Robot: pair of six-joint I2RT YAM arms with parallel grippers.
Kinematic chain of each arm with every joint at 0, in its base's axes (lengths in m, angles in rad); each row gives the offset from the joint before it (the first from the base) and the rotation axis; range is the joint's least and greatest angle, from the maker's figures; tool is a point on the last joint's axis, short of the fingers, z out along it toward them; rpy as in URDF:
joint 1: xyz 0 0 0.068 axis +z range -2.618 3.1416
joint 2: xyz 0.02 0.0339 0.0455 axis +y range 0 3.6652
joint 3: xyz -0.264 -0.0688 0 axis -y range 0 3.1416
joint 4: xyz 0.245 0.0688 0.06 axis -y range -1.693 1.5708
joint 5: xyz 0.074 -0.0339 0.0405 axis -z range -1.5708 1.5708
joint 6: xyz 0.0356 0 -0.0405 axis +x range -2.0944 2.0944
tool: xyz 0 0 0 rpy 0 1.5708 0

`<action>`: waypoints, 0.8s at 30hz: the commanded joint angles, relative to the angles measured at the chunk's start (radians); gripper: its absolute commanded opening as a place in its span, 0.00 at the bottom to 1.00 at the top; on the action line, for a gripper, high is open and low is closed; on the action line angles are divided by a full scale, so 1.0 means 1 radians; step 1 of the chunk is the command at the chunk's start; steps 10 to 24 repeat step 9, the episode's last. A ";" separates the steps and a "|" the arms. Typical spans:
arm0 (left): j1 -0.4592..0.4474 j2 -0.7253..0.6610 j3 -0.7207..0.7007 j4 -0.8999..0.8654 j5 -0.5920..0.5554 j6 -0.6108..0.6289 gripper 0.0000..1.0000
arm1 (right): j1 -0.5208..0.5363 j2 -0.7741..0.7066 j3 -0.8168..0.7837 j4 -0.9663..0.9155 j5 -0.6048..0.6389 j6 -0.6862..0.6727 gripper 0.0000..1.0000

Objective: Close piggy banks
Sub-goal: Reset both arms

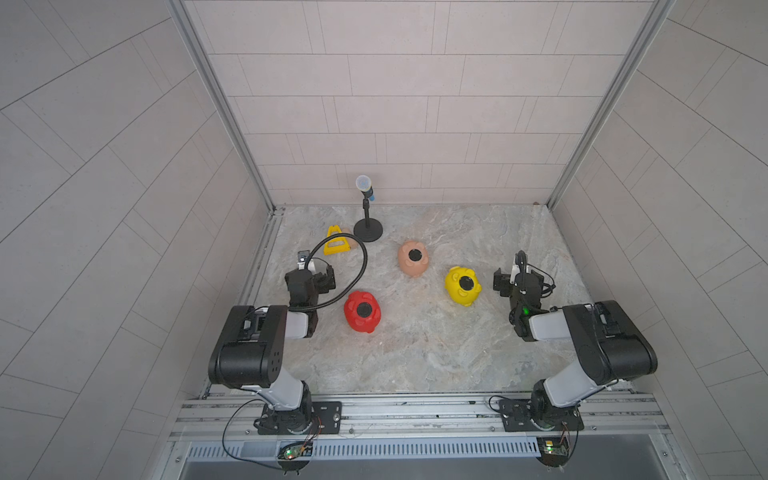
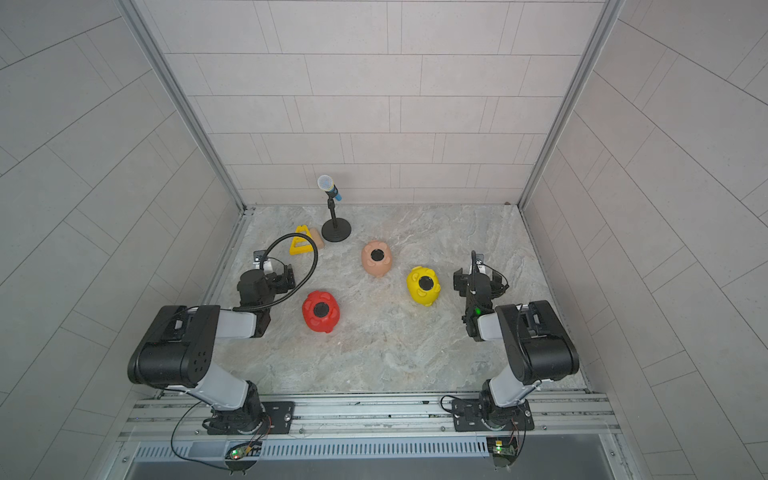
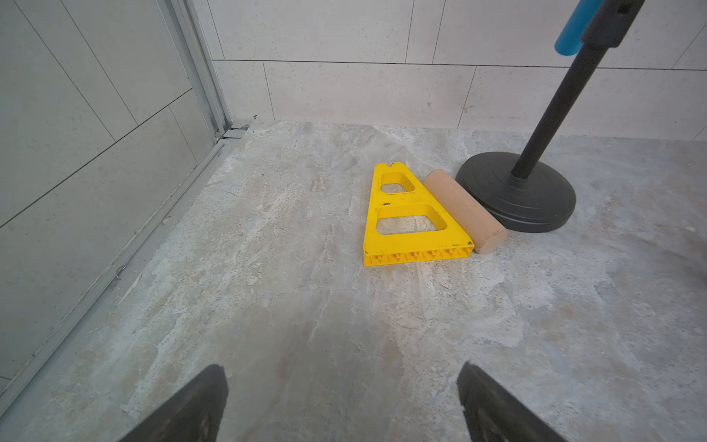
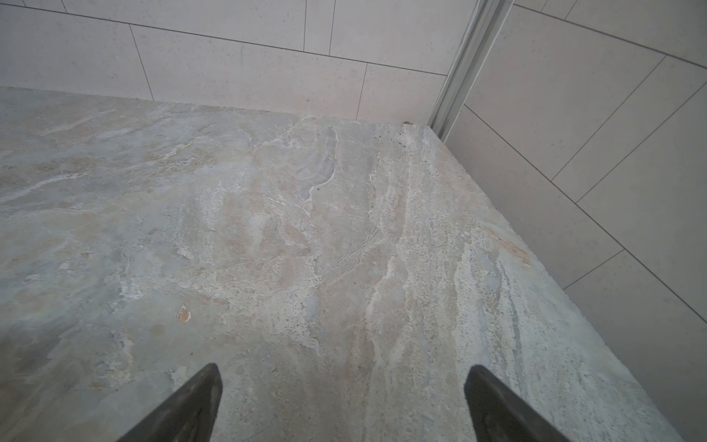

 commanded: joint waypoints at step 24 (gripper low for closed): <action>-0.004 0.007 0.013 -0.029 0.005 0.007 1.00 | 0.002 -0.001 -0.001 0.024 -0.003 -0.010 1.00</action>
